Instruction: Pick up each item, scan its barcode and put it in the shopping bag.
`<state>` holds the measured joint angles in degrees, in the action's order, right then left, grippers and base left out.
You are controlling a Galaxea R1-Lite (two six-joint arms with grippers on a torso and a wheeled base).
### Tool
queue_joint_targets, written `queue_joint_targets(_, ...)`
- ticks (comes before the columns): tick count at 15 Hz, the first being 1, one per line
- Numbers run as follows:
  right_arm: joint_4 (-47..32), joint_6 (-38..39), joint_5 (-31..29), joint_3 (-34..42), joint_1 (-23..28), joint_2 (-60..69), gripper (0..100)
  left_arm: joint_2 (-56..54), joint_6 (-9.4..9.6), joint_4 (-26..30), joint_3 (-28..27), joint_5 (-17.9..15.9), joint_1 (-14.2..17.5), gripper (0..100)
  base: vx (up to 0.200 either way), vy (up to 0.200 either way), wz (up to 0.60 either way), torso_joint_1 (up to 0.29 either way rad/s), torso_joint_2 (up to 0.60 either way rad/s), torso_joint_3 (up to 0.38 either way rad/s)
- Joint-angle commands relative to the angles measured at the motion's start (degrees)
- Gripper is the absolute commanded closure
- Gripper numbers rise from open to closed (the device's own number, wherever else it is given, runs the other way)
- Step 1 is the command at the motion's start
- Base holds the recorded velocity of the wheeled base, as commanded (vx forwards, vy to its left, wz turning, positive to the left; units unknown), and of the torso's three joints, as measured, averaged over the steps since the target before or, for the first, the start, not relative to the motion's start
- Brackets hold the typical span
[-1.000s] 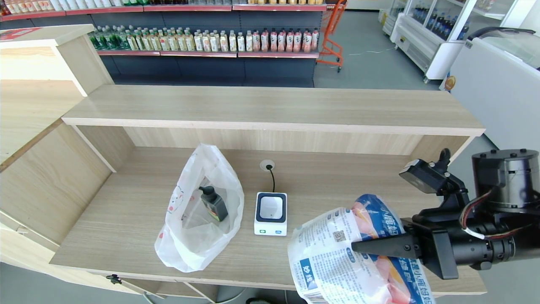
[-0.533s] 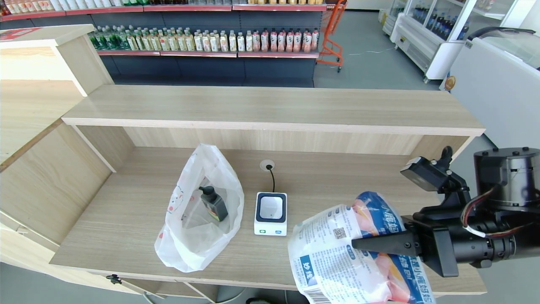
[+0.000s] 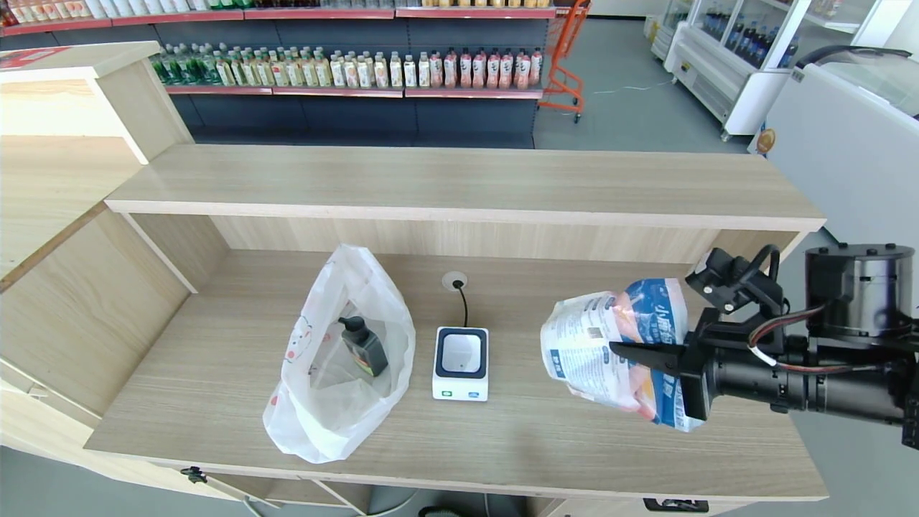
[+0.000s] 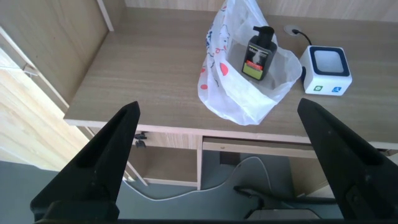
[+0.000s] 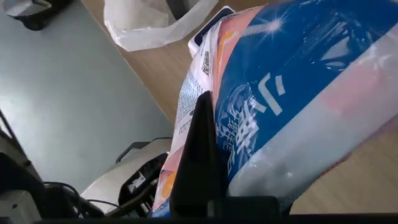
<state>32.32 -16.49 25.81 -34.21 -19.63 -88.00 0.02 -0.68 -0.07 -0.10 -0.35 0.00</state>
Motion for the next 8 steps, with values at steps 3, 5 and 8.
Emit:
queue_joint_targets(3, 5.39, -5.83, -3.13, 0.72, 1.61, -7.09, 100, -0.02, -0.02, -0.01, 0.01, 0.0, 0.0, 0, 0.0, 0.0, 0.0, 0.0, 0.0, 0.0)
queue_joint_targets(5, 8.99, -6.62, -2.08, 1.16, 1.79, -8.68, 100, -0.02, -0.02, -0.01, 0.01, 0.0, 0.0, 0, 0.0, 0.0, 0.0, 0.0, 0.0, 0.0)
queue_joint_targets(8, 10.49, -7.94, -0.14, 1.51, 2.31, -9.03, 100, -0.02, -0.02, -0.01, 0.01, 0.0, 0.0, 0, 0.0, 0.0, 0.0, 0.0, 0.0, 0.0)
